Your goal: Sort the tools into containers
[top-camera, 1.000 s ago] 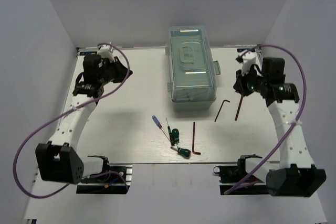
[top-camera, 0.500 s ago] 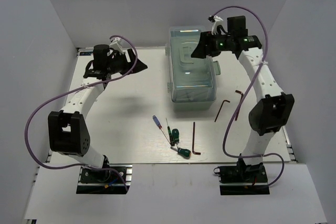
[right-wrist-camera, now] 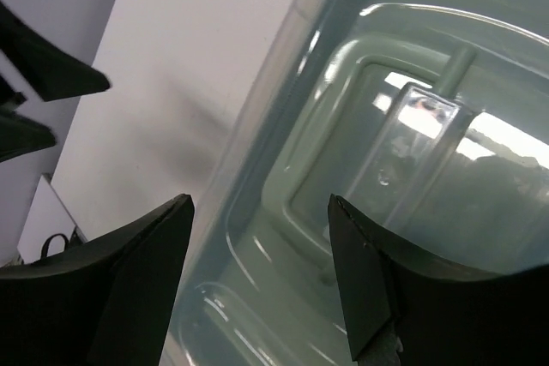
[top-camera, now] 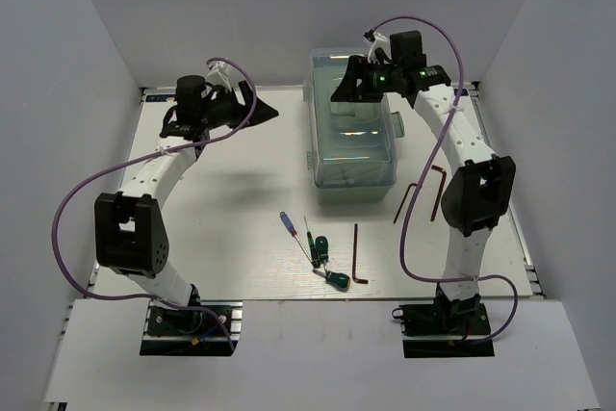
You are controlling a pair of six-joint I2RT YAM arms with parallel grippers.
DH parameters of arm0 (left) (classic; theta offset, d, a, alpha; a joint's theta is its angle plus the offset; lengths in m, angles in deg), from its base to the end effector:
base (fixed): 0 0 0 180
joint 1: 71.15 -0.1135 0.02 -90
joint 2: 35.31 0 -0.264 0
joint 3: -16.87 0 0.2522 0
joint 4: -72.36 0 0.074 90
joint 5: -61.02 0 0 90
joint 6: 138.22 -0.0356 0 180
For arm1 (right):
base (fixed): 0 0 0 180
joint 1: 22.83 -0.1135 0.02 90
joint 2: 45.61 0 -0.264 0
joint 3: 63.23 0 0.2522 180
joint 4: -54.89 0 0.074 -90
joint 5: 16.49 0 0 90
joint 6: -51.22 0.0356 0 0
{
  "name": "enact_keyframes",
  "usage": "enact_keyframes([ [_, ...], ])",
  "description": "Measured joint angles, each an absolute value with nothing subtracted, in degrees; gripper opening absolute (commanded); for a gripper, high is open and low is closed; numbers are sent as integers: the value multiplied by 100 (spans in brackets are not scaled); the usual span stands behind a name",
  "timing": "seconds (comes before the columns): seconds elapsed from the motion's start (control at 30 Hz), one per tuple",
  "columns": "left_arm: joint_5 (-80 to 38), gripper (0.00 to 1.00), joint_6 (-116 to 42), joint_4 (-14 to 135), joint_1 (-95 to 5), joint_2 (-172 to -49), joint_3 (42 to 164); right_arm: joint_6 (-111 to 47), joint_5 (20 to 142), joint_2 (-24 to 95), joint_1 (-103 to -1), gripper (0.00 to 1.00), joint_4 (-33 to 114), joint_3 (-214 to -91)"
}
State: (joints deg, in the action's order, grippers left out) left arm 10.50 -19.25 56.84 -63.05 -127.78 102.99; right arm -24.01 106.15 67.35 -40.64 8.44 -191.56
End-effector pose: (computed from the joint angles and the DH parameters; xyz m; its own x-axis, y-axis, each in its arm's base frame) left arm 0.3693 -0.0754 0.3116 -0.6583 -0.2839 -0.6972 0.4276 0.6212 -0.6567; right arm 0.4275 0.1575 0.3698 -0.6530 0.0157 -0.7572 -0.5490 0.6789 0.4876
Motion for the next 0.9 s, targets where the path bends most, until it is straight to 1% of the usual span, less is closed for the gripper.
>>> enact_keyframes([
  [0.3, 1098, 81, -1566, 6167, -6264, -12876, 10835, -2110, 9947, 6915, -4286, 68, 1002, -19156],
  [0.4, 1105, 81, -1426, 6360, -6262, -12876, 10950, -2038, 9794, 6971, -4391, 65, 1043, -19156],
  [0.47, 1114, 81, -1365, 6425, -6262, -12902, 11075, -1997, 9621, 7000, -4468, 65, 1054, -19156],
  [0.67, 1118, 81, -1284, 6532, -6262, -13060, 11477, -1964, 8819, 7004, -4684, 61, 1087, -19160],
  [0.8, 1120, 81, -1230, 6569, -6262, -13191, 11669, -1960, 8410, 7004, -4804, 61, 1111, -19158],
  [0.9, 1127, 81, -1146, 6661, -6249, -13333, 11827, -1933, 8344, 7000, -4837, 61, 1113, -19149],
])
